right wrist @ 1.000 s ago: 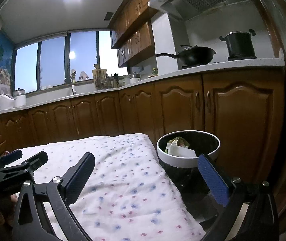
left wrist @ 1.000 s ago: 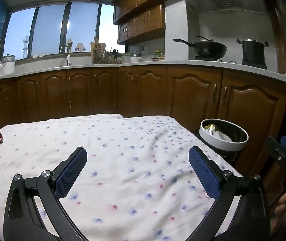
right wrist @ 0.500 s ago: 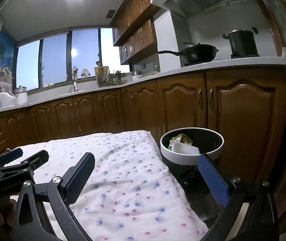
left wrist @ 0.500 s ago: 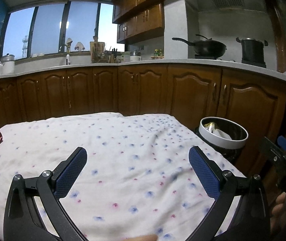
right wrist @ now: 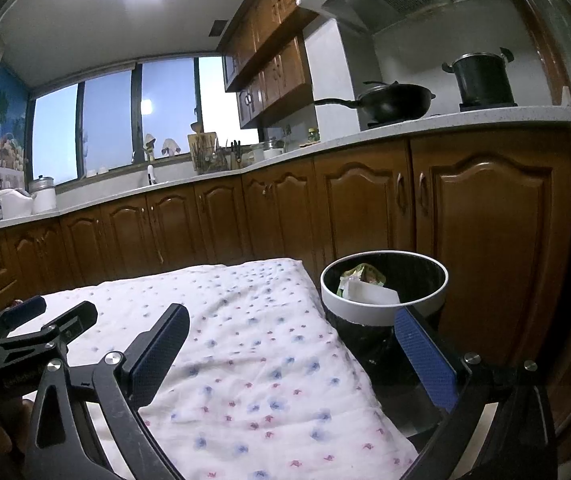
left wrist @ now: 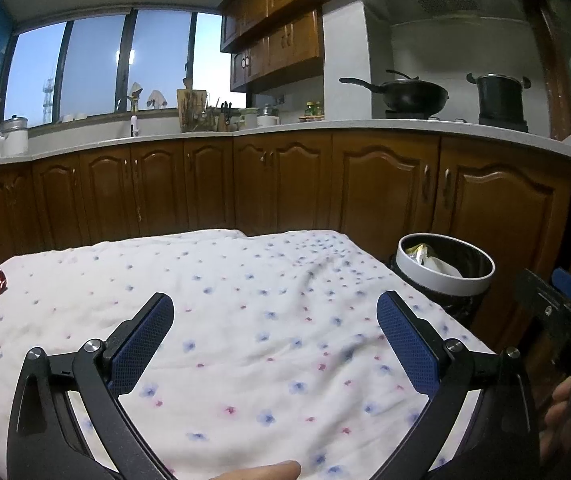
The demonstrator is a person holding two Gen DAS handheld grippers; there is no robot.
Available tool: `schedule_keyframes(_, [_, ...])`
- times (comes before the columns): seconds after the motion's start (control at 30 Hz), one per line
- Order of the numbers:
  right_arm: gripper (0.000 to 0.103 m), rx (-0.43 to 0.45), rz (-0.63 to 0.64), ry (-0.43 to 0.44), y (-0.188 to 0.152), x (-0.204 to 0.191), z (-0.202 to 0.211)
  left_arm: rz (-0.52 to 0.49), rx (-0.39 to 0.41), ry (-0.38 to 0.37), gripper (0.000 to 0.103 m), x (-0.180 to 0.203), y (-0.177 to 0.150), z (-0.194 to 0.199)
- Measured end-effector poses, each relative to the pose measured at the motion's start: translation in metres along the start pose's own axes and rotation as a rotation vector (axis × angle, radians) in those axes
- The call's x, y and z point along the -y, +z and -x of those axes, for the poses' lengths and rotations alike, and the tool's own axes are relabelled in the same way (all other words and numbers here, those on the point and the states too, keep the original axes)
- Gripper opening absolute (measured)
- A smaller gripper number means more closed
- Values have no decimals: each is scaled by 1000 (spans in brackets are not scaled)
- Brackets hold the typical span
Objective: Collect trash
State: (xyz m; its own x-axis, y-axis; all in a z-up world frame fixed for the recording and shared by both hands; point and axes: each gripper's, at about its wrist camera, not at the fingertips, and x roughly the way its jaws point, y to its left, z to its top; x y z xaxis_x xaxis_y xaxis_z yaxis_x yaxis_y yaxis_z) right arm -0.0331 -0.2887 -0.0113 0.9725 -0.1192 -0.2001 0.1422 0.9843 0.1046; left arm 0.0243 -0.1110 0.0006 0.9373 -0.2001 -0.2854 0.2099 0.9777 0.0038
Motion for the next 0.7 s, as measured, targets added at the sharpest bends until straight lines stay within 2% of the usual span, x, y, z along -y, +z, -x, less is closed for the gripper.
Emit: schedule_keyframes(0.7, [103, -1, -10, 1, 0, -3, 1, -13, -12, 5, 103, 5, -1, -2])
